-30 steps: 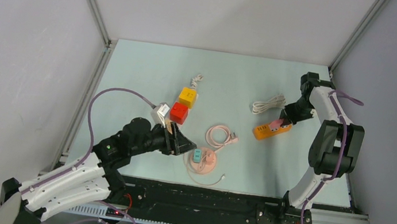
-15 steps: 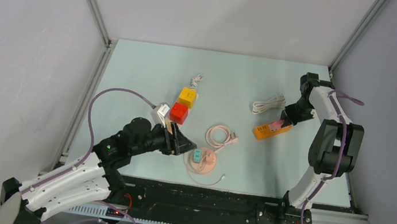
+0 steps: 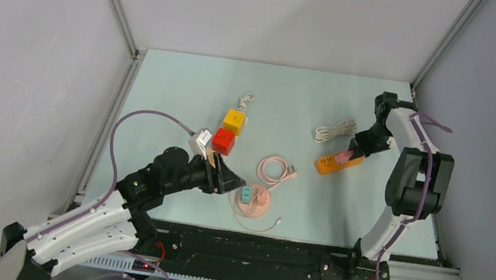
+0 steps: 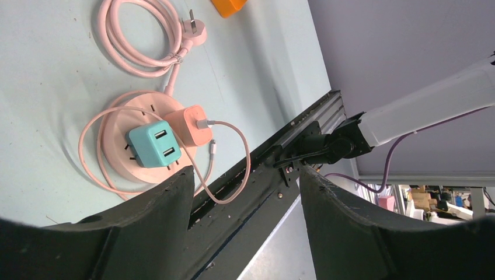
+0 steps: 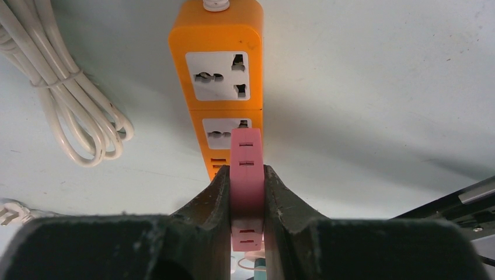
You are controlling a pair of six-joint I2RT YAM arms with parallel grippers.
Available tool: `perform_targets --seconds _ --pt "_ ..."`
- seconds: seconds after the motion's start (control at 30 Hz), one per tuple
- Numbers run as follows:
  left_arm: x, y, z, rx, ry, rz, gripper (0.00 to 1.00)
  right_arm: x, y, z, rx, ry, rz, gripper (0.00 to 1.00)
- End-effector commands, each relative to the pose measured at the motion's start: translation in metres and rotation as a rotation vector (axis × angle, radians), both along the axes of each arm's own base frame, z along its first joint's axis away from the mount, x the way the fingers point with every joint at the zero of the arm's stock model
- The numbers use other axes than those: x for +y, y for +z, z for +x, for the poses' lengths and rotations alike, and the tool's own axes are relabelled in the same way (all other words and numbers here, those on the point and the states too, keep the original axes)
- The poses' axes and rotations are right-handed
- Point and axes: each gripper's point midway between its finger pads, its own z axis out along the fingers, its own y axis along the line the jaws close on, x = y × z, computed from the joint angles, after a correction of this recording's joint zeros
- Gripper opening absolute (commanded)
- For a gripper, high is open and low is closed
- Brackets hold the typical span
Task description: Insert the plug
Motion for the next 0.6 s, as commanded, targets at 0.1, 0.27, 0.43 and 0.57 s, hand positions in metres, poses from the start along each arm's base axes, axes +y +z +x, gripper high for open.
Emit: perform_targets --seconds 0.1,0.27,0.43,0.57 --pt "0.002 0.01 0.006 -0.026 0.029 -0.031 0.7 -0.003 -0.008 -0.008 0.058 0.012 -0.046 0.0" --pt "0.002 0.008 0.005 -0.02 0.028 -0.029 0.7 -0.005 -0.015 -0.014 0.1 0.028 -0.093 0.0" --pt "0.002 0.006 0.005 -0.016 0.03 -0.026 0.7 -0.002 -0.023 -0.016 0.111 0.039 -0.109 0.0" --pt "0.003 0.005 0.005 -0.015 0.032 -0.027 0.7 0.009 -0.03 -0.018 0.121 0.06 -0.124 0.0"
